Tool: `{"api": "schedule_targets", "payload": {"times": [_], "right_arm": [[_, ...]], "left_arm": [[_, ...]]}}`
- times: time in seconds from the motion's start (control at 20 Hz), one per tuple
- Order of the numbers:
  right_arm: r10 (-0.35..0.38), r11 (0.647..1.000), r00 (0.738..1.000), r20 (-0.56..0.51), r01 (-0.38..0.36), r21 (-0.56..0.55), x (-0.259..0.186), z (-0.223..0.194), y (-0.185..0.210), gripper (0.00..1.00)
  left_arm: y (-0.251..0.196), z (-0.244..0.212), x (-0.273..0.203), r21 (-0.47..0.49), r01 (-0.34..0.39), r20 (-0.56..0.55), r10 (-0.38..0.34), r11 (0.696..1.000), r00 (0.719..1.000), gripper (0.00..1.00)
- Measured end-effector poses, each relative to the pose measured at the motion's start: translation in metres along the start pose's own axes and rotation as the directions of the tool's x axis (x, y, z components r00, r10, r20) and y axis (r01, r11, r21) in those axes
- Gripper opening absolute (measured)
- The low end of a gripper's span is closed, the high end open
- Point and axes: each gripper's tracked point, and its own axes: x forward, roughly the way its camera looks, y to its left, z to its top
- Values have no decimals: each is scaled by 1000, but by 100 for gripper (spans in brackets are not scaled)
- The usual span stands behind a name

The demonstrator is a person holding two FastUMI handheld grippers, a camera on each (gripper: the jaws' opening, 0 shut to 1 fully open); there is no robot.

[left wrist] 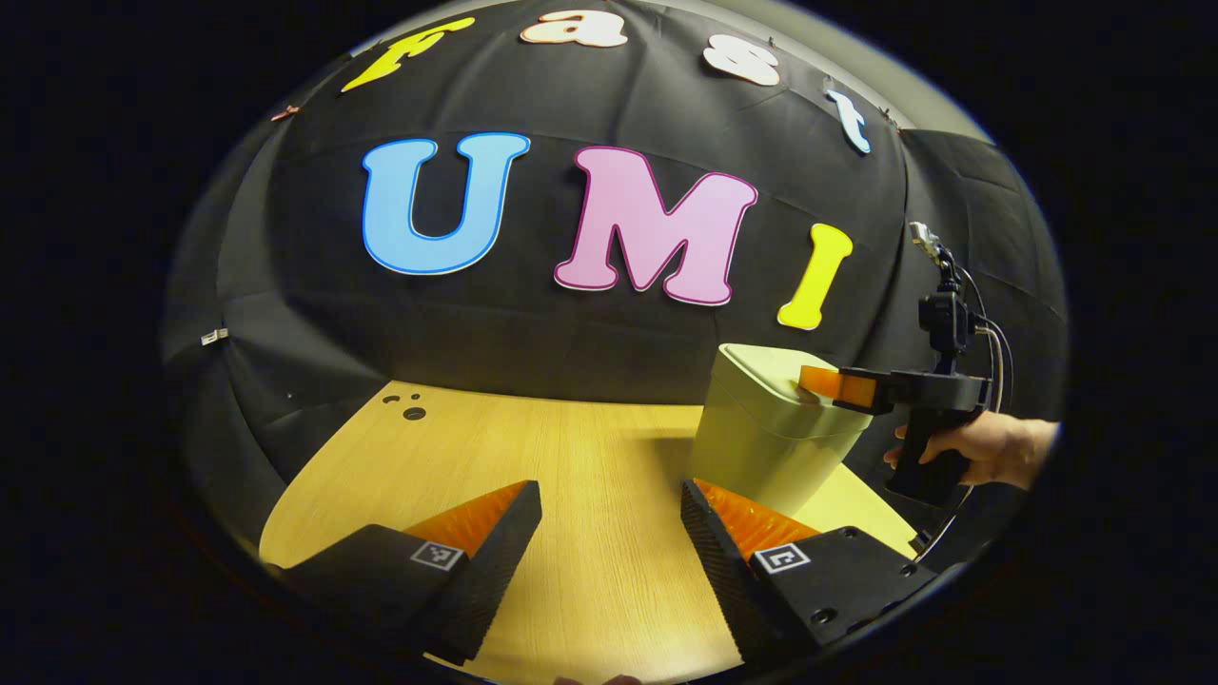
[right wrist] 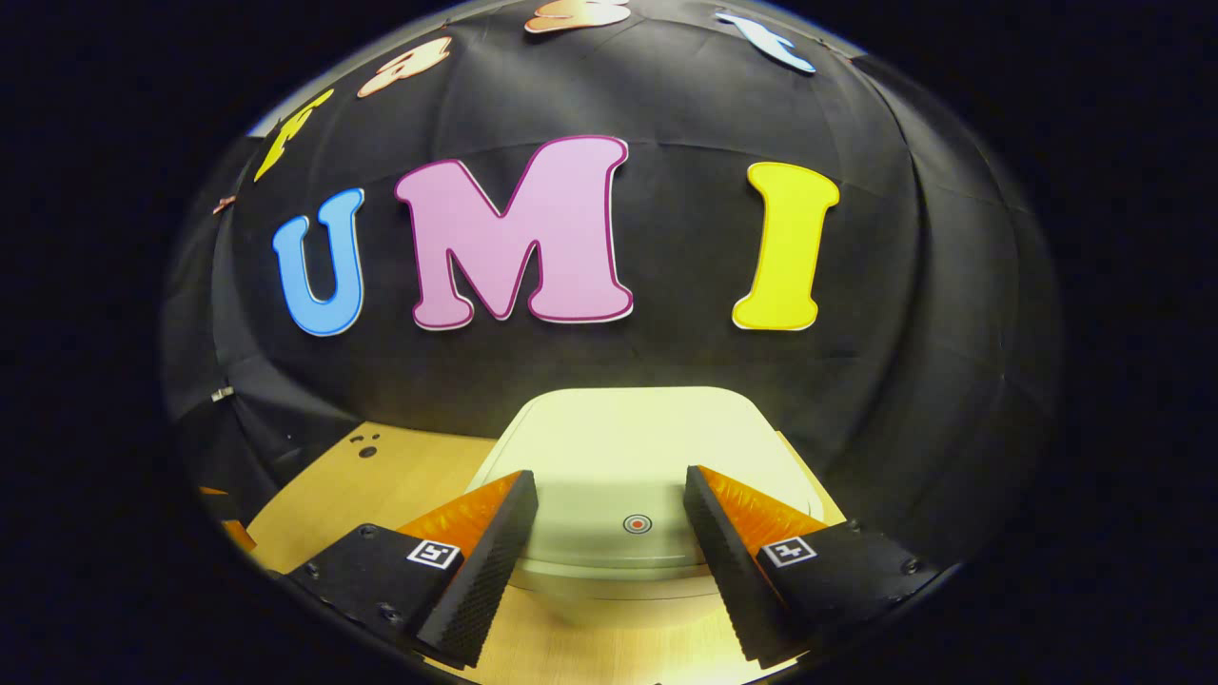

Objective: Press the lid of the desktop garbage bin to open it, pick up the crumpled paper on the desktop and throw it into the bin, then pick up the pop can on the desktop and drop it into the bin, and finally close the garbage bin lid.

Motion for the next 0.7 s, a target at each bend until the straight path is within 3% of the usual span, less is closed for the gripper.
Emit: {"api": "schedule_targets", "payload": {"times": [0.3,0.7], "right_arm": [[40,994,999,10,-41,101,-15,7,10,99],[89,996,992,90,-90,11,-54,29,28,98]], "left_arm": [[2,3,-2,19,2,7,-2,1000,1000,95],[-8,6,0,32,24,14,-25,999,1000,95]]}}
